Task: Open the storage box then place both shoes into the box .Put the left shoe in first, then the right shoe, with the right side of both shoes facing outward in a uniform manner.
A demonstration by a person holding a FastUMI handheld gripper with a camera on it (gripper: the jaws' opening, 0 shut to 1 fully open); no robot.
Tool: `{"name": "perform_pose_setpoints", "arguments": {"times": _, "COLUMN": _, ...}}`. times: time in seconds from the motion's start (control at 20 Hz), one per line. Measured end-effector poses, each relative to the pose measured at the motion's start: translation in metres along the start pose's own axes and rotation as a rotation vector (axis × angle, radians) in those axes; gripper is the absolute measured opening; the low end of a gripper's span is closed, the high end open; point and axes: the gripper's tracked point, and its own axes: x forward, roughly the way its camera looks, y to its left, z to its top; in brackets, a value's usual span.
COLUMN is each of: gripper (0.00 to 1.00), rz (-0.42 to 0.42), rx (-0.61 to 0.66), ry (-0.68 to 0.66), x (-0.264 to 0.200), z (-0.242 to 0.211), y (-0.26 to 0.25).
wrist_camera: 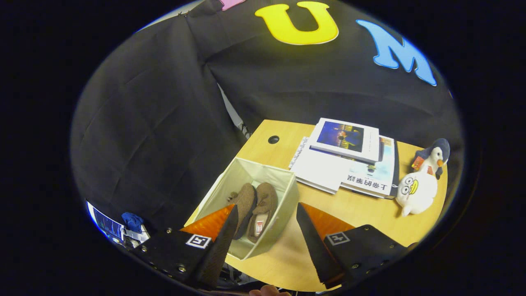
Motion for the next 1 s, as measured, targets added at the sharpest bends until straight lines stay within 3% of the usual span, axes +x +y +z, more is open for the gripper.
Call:
{"name": "perform_pose_setpoints", "arguments": {"times": 0.2, "gripper": 0.98, "rz": -0.073, "rx": 0.010, "ry": -0.182, "x": -0.052, "z": 0.009, "y": -0.037}}
{"name": "perform_pose_setpoints", "arguments": {"times": 0.6, "gripper": 0.98, "rz": -0.253, "rx": 0.042, "ry": -0.607, "x": -0.170, "z": 0.037, "y": -0.100}}
{"name": "perform_pose_setpoints", "arguments": {"times": 0.75, "gripper": 0.98, "rz": -0.368, "rx": 0.013, "ry": -0.771, "x": -0.229, "z": 0.049, "y": -0.114}}
{"name": "perform_pose_setpoints", "arguments": {"times": 1.0, "gripper": 0.97, "rz": -0.457, "rx": 0.008, "ry": -0.844, "x": -0.271, "z": 0.044, "y": -0.122}}
